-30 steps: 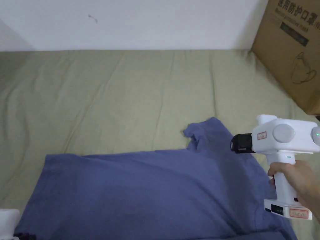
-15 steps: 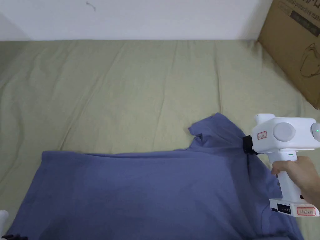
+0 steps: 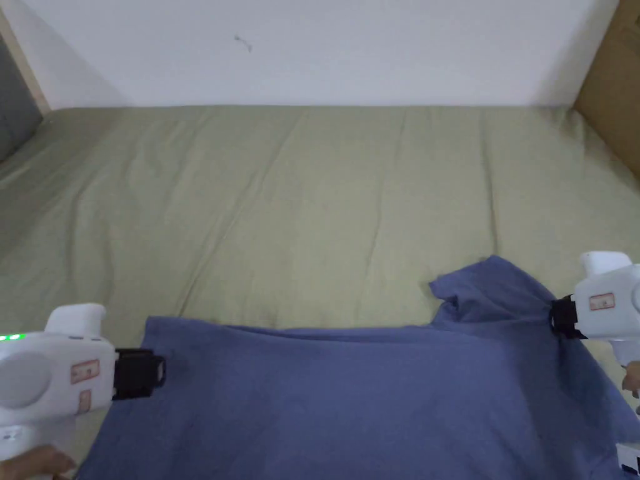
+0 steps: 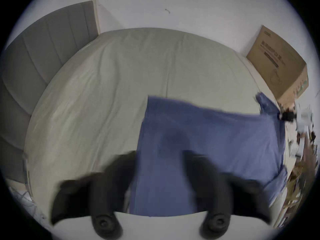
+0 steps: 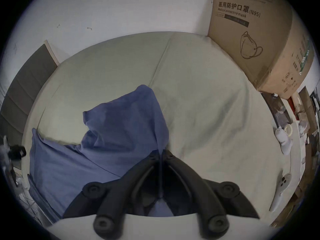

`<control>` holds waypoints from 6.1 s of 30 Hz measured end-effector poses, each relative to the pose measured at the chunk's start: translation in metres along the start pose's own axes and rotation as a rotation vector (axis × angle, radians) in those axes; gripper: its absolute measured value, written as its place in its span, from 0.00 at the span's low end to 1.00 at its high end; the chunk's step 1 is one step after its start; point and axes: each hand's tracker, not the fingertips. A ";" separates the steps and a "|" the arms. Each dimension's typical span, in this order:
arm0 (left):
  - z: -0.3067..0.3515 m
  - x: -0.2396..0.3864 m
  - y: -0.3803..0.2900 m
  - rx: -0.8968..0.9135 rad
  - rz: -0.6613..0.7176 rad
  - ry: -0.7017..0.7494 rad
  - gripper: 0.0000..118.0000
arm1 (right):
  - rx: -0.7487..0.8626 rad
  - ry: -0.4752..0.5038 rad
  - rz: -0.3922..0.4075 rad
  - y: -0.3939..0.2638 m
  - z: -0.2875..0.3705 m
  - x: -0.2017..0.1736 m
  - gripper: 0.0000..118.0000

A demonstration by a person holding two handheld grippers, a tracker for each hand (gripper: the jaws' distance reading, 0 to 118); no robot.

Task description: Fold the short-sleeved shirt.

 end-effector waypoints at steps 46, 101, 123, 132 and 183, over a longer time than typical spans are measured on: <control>0.122 -0.054 -0.199 -0.097 -0.099 -0.006 0.02 | -0.088 0.082 -0.183 -0.293 0.186 0.027 0.03; 0.124 -0.088 -0.184 0.049 0.503 -0.437 0.05 | -0.009 0.284 0.038 -0.280 0.167 -0.166 0.00; 0.069 0.243 -0.193 -0.253 -0.344 -0.601 0.84 | 0.032 0.220 -0.266 -0.307 0.181 -0.066 0.00; 0.091 0.145 -0.164 0.030 0.018 -0.579 0.00 | 0.037 0.210 -0.338 -0.315 0.182 -0.051 0.00; 0.030 0.054 -0.193 -0.207 0.251 -0.733 0.94 | -0.011 0.211 -0.192 -0.291 0.170 -0.105 0.00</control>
